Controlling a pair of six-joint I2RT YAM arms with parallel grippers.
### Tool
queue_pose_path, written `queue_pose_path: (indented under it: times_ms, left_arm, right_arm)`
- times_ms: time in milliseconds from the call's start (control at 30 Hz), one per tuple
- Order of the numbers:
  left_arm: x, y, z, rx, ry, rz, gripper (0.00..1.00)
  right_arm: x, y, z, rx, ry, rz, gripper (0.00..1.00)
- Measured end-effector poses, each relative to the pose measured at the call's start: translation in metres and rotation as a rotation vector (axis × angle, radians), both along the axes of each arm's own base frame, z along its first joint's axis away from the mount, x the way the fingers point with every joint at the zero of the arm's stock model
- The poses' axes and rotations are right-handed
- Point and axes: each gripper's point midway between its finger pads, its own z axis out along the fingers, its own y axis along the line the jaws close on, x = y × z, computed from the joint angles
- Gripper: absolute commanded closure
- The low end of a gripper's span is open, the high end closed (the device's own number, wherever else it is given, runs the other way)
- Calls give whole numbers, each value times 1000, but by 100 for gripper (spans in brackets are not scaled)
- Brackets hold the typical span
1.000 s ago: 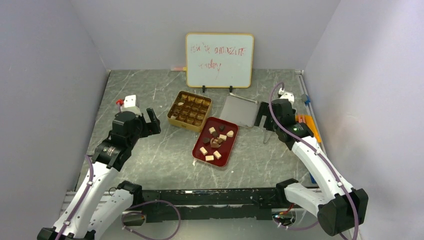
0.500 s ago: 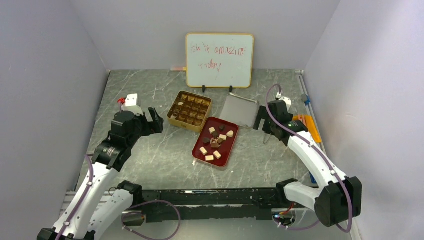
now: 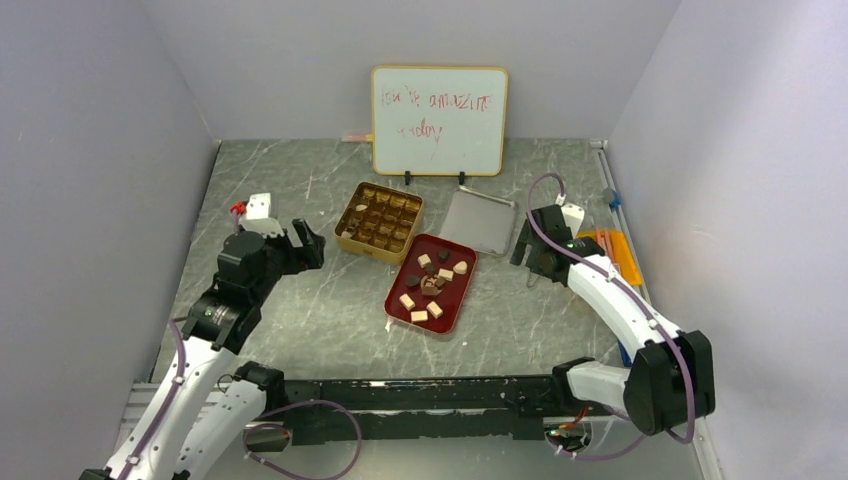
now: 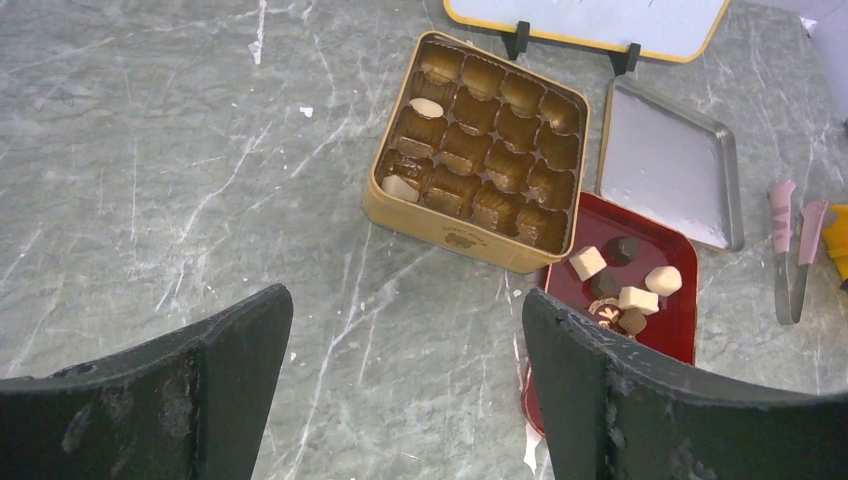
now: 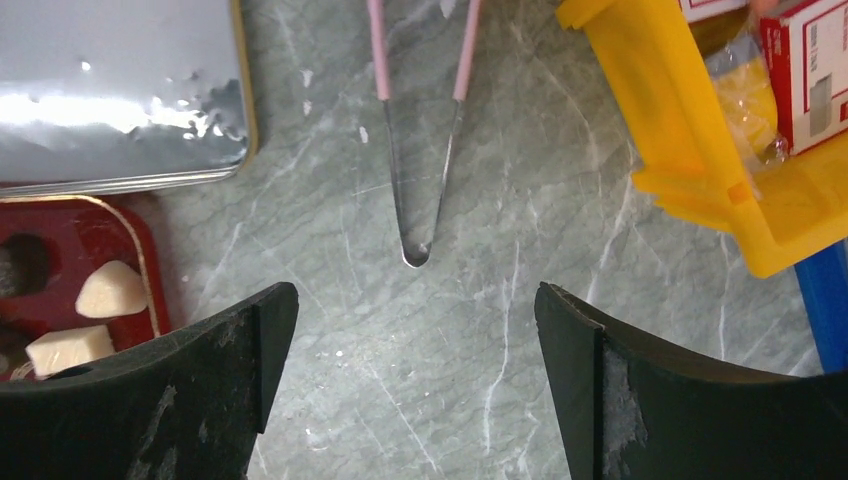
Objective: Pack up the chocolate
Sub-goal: Pick up the clamp from the center of the board.
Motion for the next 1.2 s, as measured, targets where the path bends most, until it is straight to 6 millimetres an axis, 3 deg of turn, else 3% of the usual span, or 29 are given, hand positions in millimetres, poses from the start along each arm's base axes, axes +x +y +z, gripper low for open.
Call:
queue_pose_path:
  times_ms: [233,1200]
  left_arm:
    - [-4,6,7,-11,-60,24,11]
    - [-6,20,7,7,-152,79,12]
  right_arm:
    - [-3,-6,-22,-9,32,-77,11]
    - [16,-9,-67,-45,38,-127,19]
